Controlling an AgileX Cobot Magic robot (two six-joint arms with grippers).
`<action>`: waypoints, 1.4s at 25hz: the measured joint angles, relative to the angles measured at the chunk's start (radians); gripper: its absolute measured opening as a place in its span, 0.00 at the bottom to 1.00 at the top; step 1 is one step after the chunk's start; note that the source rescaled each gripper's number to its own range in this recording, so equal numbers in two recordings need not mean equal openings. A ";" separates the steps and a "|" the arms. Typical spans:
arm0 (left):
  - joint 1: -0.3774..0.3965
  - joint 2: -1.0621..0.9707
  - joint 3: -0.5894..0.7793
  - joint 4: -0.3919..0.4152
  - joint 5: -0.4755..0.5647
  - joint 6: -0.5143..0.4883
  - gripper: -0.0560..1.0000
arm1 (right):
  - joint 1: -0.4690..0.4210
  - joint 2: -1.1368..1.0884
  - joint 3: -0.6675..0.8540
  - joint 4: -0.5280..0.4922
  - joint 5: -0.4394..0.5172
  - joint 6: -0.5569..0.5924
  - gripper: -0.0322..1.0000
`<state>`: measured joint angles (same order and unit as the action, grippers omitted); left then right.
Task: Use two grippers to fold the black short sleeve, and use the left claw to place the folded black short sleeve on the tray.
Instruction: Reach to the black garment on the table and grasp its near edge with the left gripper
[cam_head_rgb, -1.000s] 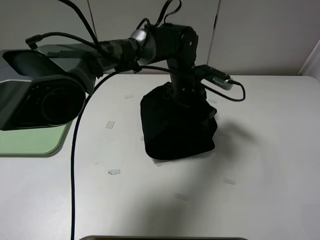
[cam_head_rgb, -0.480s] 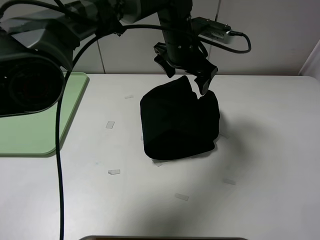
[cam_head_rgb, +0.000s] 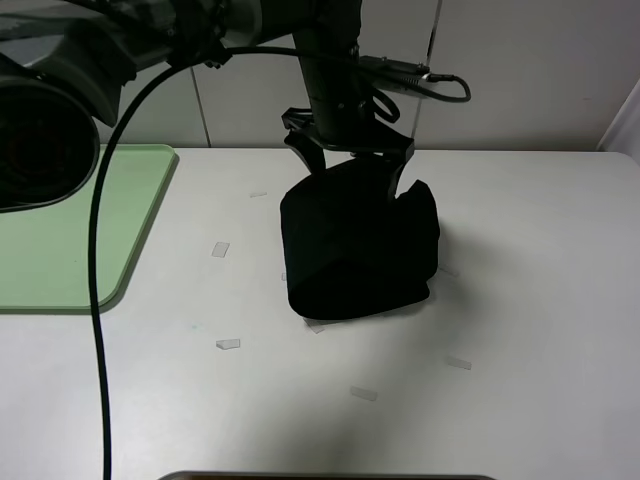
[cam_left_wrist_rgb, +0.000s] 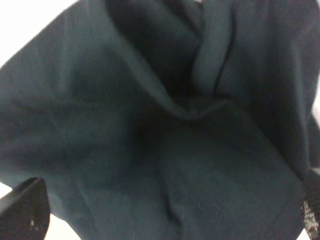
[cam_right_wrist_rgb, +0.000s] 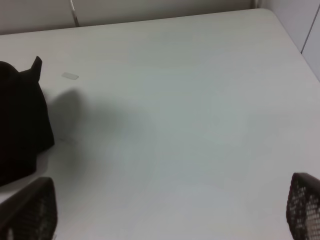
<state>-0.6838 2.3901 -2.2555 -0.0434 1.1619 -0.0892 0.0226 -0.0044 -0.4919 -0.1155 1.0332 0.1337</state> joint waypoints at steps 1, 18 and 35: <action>0.001 0.000 0.014 -0.001 -0.001 -0.010 1.00 | 0.000 0.000 0.000 0.000 0.000 0.000 1.00; 0.026 -0.027 0.098 -0.019 -0.001 -0.059 1.00 | 0.000 0.000 0.000 0.000 0.000 0.000 1.00; 0.089 -0.235 0.651 -0.135 -0.329 -0.031 1.00 | 0.000 0.000 0.000 0.000 0.000 0.000 1.00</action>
<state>-0.5946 2.1553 -1.6046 -0.1785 0.8326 -0.1207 0.0226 -0.0044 -0.4919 -0.1155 1.0332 0.1337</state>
